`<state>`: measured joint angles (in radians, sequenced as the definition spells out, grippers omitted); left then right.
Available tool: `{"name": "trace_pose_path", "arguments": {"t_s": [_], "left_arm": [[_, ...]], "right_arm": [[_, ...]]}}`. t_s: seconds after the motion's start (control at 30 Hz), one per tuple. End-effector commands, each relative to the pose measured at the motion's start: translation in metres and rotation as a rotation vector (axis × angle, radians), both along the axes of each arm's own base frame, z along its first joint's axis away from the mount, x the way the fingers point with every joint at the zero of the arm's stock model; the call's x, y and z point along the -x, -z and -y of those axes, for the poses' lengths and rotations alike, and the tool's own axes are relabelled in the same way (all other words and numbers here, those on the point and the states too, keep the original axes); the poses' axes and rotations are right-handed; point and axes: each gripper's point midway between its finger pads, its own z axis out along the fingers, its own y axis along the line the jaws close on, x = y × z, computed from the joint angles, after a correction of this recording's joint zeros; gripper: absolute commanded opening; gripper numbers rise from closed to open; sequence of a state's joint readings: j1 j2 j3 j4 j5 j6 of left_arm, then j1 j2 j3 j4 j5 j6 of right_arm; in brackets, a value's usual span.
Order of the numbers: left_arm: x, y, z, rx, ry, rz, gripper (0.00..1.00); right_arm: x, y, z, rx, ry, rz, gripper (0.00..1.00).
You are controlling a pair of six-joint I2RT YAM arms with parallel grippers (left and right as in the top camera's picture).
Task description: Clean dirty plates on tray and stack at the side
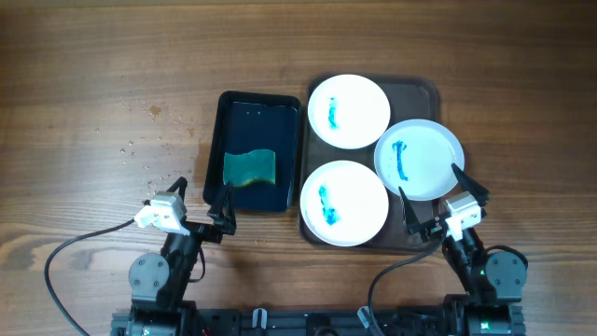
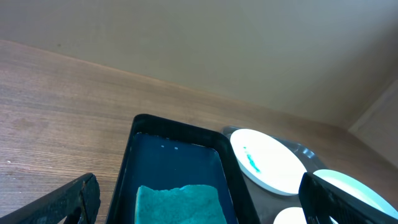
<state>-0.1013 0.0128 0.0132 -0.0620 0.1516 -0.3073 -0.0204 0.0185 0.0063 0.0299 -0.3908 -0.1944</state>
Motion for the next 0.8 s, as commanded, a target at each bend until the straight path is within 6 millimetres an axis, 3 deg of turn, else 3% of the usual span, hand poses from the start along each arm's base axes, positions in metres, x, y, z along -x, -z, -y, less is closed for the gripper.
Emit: {"name": "trace_pose_path", "arguments": {"t_s": [0.0, 0.77], "left_arm": [[-0.0002, 0.0013, -0.0012, -0.015, -0.003, 0.007, 1.0], [-0.0002, 0.0012, -0.0011, -0.014, -0.002, 0.007, 1.0]], "right_arm": [[0.0, -0.0009, 0.0001, -0.01, 0.003, 0.001, 1.0], [0.0, -0.001, 0.0001, 0.021, 0.004, 0.014, 1.0]]}}
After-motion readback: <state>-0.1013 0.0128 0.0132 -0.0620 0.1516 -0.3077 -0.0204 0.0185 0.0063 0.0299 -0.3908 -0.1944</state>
